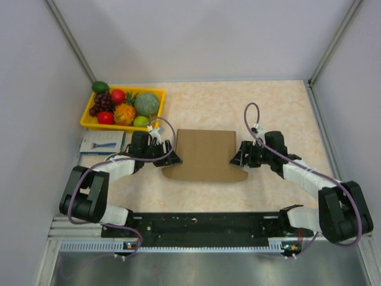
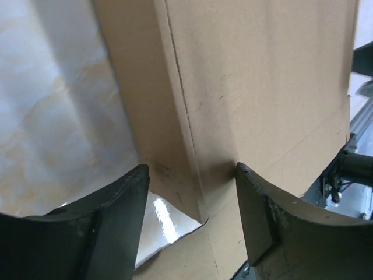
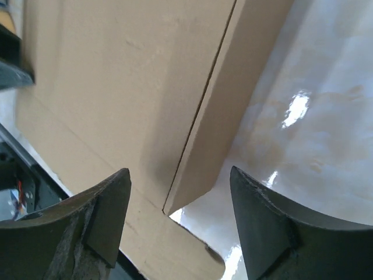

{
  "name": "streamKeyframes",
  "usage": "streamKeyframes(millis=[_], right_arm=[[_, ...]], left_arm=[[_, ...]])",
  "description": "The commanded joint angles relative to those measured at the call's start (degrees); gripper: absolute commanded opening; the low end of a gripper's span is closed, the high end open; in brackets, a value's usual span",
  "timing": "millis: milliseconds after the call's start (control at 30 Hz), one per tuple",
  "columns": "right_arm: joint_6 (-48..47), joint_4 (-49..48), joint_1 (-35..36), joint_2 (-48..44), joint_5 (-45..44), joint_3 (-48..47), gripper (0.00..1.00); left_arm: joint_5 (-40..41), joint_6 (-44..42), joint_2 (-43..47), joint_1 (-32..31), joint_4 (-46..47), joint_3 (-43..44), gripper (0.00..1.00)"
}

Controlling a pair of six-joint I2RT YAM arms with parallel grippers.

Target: Fold the paper box

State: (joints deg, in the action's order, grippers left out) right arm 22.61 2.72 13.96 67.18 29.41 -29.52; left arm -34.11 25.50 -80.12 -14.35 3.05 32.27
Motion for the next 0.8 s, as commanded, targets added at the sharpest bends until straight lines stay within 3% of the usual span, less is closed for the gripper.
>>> streamKeyframes(millis=[0, 300, 400, 467, 600, 633, 733, 767], right_arm=[[-0.03, -4.22, 3.01, 6.55, -1.55, -2.82, 0.63], [14.81, -2.82, 4.76, 7.01, 7.77, -5.11, 0.47], [15.71, 2.88, 4.68, 4.82, 8.65, -7.22, 0.47], [13.44, 5.53, 4.76, 3.84, 7.86, -8.79, 0.49], [-0.68, 16.68, 5.38, 2.61, -5.47, -12.04, 0.61], [-2.64, 21.23, 6.60, 2.09, -12.90, -13.19, 0.63], [-6.96, 24.69, 15.46, -1.15, -24.71, -16.44, 0.72], [-8.71, 25.14, 20.01, -1.95, -27.36, -17.32, 0.74]], left_arm=[[-3.32, 1.75, -3.47, 0.11, 7.59, 2.18, 0.64], [-11.68, 10.17, 2.06, 0.02, 10.74, -1.59, 0.63], [-13.52, 11.77, 7.07, 0.02, 10.14, -2.56, 0.66], [-11.52, 9.76, 10.58, 0.02, 4.98, -1.87, 0.73], [-7.12, 4.66, 12.62, 0.11, -2.08, -1.77, 0.79], [-6.68, 4.65, 13.49, 0.11, -2.52, -2.12, 0.79], [-1.68, 5.00, 17.95, 0.20, -2.78, -4.32, 0.83], [0.42, 4.74, 19.11, 0.11, -7.05, -4.15, 0.85]])
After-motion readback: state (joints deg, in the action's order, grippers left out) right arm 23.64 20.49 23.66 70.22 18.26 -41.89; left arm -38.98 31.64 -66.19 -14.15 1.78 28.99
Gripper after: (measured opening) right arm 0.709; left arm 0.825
